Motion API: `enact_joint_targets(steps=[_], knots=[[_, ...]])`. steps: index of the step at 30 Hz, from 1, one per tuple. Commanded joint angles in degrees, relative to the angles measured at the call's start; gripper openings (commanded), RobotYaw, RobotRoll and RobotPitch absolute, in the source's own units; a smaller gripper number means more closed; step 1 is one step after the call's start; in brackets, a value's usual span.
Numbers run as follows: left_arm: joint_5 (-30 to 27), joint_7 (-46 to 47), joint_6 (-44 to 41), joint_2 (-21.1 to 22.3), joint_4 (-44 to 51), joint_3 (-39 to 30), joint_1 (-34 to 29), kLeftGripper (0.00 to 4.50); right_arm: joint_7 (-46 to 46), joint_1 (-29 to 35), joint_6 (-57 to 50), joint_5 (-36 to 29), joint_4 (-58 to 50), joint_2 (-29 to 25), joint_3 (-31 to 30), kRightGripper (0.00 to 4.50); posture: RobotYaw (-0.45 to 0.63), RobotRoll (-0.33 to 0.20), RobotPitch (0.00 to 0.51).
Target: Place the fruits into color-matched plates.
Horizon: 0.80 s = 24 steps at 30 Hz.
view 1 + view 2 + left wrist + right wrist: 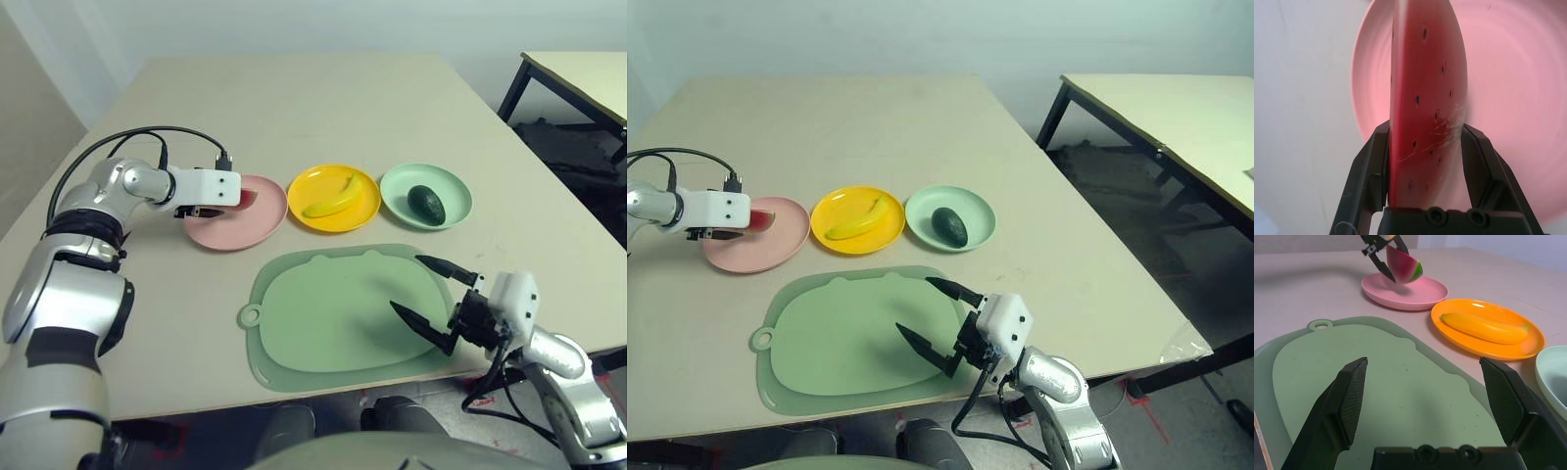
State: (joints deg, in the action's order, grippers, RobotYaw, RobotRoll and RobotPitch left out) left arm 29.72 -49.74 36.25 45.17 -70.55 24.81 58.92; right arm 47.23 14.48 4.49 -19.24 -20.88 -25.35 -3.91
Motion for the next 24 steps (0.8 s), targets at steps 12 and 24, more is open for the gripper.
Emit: enact_joint_targets(steps=[12, 24], knots=[[-1.54, -4.98, 2.27, -2.53, -2.09, -0.68, -2.4, 2.25, -0.92, -0.71, -1.13, -1.84, -0.07, -2.47, 2.21, 4.5, -0.03, 0.0, 0.0], [-2.14, -5.25, 0.72, -1.48, -1.93, -1.57, -1.9, 4.49, -1.91, -1.83, -2.44, -2.17, 0.38, -1.77, 1.73, 4.5, 0.0, 0.0, 0.0]])
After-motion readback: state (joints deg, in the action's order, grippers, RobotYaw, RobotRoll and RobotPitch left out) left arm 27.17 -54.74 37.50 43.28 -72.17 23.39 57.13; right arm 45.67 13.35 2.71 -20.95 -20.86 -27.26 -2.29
